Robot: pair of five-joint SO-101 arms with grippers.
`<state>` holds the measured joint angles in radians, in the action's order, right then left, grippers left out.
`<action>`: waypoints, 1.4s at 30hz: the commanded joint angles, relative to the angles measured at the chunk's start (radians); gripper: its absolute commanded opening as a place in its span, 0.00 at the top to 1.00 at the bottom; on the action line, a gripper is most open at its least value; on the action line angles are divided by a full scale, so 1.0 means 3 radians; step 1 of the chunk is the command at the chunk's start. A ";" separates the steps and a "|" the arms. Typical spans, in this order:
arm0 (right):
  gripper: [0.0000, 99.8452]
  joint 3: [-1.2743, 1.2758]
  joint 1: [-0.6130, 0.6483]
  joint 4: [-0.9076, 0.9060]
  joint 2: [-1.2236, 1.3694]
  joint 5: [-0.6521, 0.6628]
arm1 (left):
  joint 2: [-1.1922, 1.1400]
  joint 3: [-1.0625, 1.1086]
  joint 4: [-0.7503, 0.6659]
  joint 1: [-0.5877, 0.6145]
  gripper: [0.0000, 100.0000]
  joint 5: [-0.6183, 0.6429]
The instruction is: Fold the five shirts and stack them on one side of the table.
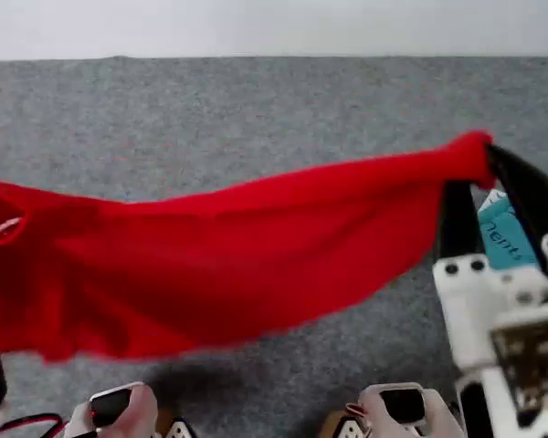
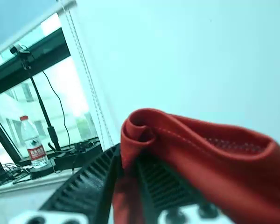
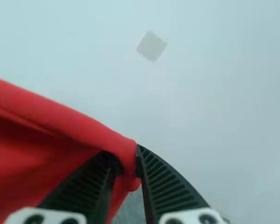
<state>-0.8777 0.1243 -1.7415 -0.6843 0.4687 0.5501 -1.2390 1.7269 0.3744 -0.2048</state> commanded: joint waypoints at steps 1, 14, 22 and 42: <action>0.99 0.0020 -0.0049 -0.0192 -0.0028 0.0082 | -0.0041 0.0105 0.0072 -0.0026 1.00 -0.0107; 0.99 0.3069 -0.0043 0.0867 -0.0003 0.0092 | -0.0051 0.3782 -0.1120 -0.0143 0.99 -0.0128; 0.99 0.4782 -0.0028 0.2928 0.0018 0.0097 | -0.0072 0.5644 -0.2972 -0.0650 0.99 -0.0557; 0.99 0.2562 -0.0279 0.4017 0.2652 0.0445 | -0.3038 0.2923 -0.3478 -0.0706 0.99 -0.0547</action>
<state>0.1120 0.0644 -0.5554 0.0276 0.5900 -0.2831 -0.1619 0.7066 0.1642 -0.3583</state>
